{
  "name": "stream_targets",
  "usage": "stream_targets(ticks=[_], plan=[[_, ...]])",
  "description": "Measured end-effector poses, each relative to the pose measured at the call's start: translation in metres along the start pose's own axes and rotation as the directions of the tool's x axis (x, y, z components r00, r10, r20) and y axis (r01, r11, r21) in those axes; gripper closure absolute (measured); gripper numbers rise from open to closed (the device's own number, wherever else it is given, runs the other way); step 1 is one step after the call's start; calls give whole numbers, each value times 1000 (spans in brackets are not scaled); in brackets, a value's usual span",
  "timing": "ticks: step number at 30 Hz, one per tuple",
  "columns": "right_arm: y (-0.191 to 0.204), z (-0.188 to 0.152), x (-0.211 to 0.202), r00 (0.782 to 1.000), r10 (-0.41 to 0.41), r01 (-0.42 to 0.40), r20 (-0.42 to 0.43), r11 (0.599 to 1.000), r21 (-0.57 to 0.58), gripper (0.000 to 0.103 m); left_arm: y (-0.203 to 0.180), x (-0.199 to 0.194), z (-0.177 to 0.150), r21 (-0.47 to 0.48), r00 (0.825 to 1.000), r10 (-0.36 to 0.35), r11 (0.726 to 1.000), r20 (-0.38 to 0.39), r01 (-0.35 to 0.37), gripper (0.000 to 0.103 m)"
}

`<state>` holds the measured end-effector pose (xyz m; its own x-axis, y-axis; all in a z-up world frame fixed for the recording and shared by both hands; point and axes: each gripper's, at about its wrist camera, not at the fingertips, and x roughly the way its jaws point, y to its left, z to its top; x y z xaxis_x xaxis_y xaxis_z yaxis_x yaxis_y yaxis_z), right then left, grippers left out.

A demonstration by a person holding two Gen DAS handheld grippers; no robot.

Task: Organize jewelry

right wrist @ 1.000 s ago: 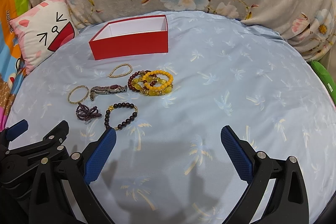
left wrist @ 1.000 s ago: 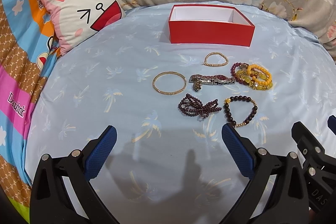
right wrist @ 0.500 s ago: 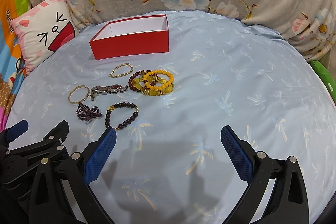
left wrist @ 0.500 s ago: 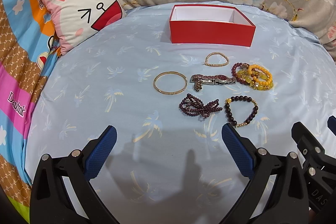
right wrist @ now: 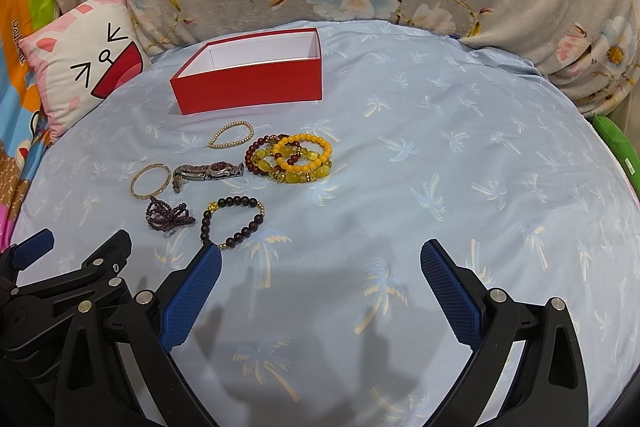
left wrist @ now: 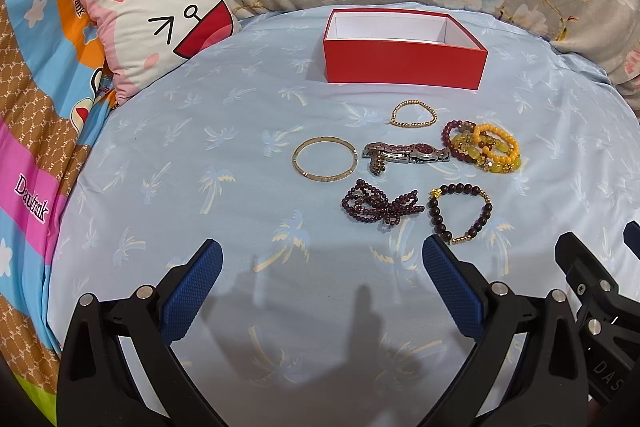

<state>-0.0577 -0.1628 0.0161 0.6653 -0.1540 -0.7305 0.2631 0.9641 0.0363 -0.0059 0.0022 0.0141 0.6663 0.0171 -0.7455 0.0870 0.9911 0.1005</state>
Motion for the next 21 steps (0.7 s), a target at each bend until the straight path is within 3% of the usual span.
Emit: stream_targets(ticks=[14,21], plan=[[1,3,-1,1000,-1,1,1,1000,-4,7,3,1,0,-3,1000,-7,1000,-2,7,7],[1,7,13,1000,-12,12,-14,1000,-12,7,19,18,6,-51,999,-30,998,-30,28,7]])
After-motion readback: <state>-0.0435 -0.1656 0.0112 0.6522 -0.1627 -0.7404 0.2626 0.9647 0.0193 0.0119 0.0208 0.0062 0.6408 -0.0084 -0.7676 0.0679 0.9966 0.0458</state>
